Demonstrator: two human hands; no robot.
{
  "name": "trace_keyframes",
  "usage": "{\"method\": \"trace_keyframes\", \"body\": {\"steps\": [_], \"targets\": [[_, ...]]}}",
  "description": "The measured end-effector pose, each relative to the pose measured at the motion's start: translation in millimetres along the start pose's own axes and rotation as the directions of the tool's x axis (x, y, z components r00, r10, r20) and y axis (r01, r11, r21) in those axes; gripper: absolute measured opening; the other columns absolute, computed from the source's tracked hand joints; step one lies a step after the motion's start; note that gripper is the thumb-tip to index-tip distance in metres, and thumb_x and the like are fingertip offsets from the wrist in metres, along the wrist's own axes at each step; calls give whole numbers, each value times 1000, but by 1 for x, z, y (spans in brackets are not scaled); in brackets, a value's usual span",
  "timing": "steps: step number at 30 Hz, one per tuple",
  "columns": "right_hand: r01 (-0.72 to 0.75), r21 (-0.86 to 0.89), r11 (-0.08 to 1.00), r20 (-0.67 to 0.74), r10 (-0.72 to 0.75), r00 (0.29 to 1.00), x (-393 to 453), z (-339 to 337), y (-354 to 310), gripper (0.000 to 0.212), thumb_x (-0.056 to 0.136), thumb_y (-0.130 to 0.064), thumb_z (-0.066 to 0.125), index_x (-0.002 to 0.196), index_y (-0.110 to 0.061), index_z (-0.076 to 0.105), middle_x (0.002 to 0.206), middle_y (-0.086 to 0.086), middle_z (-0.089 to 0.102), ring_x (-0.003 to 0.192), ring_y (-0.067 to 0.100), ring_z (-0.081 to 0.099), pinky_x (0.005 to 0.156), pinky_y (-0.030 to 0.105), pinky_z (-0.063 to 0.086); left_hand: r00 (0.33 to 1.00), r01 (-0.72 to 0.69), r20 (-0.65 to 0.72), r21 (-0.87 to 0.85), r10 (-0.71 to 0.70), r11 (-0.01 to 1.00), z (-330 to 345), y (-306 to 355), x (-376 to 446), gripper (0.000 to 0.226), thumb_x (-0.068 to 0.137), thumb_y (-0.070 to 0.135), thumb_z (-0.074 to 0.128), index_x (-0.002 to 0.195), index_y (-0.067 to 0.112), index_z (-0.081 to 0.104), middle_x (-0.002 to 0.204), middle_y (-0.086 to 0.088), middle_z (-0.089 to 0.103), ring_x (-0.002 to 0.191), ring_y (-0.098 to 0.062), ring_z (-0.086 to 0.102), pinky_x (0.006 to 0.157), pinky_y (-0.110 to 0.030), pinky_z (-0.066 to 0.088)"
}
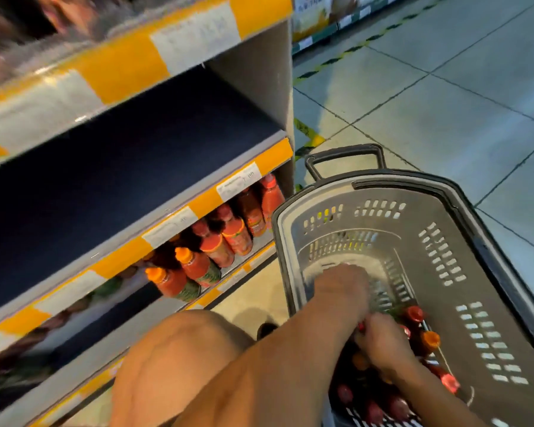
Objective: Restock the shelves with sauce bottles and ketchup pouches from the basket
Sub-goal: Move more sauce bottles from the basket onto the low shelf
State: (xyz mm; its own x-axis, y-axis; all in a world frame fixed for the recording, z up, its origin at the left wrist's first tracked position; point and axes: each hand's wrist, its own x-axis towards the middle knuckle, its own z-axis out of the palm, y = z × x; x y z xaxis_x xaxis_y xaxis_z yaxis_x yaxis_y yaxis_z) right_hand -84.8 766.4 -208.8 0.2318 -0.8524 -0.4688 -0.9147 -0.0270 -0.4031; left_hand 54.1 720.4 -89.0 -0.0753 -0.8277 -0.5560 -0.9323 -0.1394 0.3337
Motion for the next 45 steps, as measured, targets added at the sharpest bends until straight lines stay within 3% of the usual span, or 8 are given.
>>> {"method": "trace_keyframes", "body": {"steps": [6,12,16,20,28,32,37,45], "targets": [[64,69,996,-245,-46,968,-31,-56,-30,11,82,-35,82,88,-34,73,76,-5,73,77,23,70,64,35,49,970,-71,-244,-360,-21,930,-58,-23,-63,22,95,15,58,108,18,76,114,-13,73,111,-37,64,96,-43,55],[78,202,976,-477,29,878,-75,-122,-68,20,73,-39,89,82,-43,71,71,-10,70,73,24,68,67,34,54,813,-424,-579,-658,-58,623,-96,-69,-171,22,101,22,57,103,21,79,84,21,73,71,2,63,73,-21,57],[192,347,918,-582,50,812,-109,-158,-118,36,69,-70,76,98,-51,67,82,-8,72,78,19,69,67,0,40,732,-549,-667,-700,-142,456,-98,-117,-261,20,101,22,57,105,25,77,88,2,74,72,-15,64,78,-53,62],[399,352,847,-666,-73,742,-152,-185,-182,74,62,-98,55,112,-44,68,90,-11,73,86,14,70,79,30,52,596,-577,-774,-597,-213,558,-90,-168,-348,18,97,25,62,102,32,78,101,14,76,90,-3,69,82,-27,58],[813,241,530,-650,-534,541,-236,-171,-337,14,85,-49,74,96,-39,76,94,-19,75,87,2,71,74,16,53,544,-496,-697,-717,-468,490,-47,-240,-442,14,92,19,73,101,27,82,89,1,76,70,-13,66,66,-38,63],[795,318,516,-471,-642,605,-223,-120,-385,9,87,-27,79,83,-35,77,83,-13,76,76,4,71,64,19,54,530,-351,-590,-807,-610,476,-25,-272,-436,24,78,38,68,94,26,82,81,-2,76,65,-18,69,64,-40,61],[649,297,701,-189,-623,759,-173,-40,-416,9,81,-41,73,75,-46,75,62,-12,71,55,3,67,51,17,47,521,-181,-404,-913,-752,365,1,-311,-393,14,80,23,68,80,28,81,67,-7,74,56,-22,70,64,-46,62],[401,139,906,-104,-389,915,-95,53,-429,20,71,-42,72,65,-23,71,66,-3,69,70,21,68,66,41,59,503,83,-324,-905,-801,418,1,-355,-312,13,84,26,65,81,28,78,76,5,75,75,-19,72,75,-35,61]]}}
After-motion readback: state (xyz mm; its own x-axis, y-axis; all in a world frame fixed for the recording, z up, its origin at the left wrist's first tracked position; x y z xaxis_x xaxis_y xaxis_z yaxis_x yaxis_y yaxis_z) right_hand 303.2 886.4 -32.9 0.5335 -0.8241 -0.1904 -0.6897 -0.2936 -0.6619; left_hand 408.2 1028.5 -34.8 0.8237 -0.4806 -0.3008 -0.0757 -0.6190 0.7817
